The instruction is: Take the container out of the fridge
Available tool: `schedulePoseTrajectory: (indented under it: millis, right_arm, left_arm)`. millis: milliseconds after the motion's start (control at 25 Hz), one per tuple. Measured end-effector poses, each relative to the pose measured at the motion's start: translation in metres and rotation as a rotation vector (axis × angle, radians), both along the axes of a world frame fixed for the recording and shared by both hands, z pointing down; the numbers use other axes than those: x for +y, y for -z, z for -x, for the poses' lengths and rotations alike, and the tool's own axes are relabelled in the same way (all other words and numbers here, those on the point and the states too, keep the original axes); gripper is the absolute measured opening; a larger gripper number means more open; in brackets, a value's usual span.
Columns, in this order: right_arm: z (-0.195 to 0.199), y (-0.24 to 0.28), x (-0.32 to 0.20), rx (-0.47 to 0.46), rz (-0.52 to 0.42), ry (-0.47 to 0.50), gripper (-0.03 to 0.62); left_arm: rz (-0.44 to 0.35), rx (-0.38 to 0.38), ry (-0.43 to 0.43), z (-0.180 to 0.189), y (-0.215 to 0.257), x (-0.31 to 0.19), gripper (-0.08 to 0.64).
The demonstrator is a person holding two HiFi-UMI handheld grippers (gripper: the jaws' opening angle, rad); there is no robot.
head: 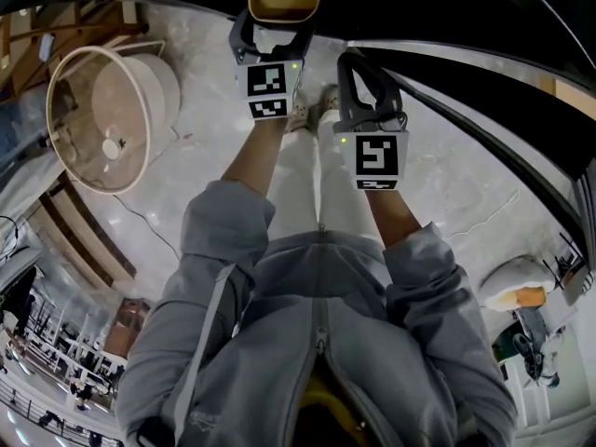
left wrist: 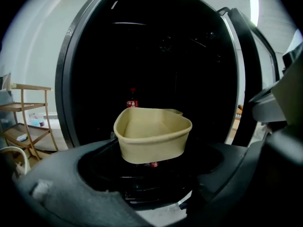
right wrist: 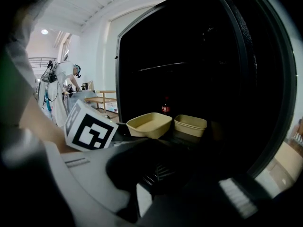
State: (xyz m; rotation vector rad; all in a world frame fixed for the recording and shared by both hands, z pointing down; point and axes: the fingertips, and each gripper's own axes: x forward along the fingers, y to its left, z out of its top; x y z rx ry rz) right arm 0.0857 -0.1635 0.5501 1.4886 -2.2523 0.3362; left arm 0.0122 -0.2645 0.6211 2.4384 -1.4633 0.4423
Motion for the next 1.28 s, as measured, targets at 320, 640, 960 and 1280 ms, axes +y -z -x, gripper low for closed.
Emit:
schedulePoseTrajectory:
  millis: [320,640,960,1280]
  right_arm:
    - [0.008,0.047,0.005,0.014,-0.028,0.031,0.0]
    - [0.024,0.094,0.012,0.042,-0.078,0.127,0.0]
    - [0.039,0.15,0.023,0.034,-0.157,0.211,0.0]
    - [0.05,0.223,0.027,0.005,-0.309,0.246,0.0]
  left_arm:
    - [0.057,-0.013,-0.016,0.025,0.045,0.081,0.442]
    - [0.033,0.01,0.012,0.051,0.115,0.123,0.442]
    - [-0.048,0.018,0.067,0.079,0.189,0.149,0.443]
    - [-0.184,0.04,0.142,0.107,0.264,0.156,0.445]
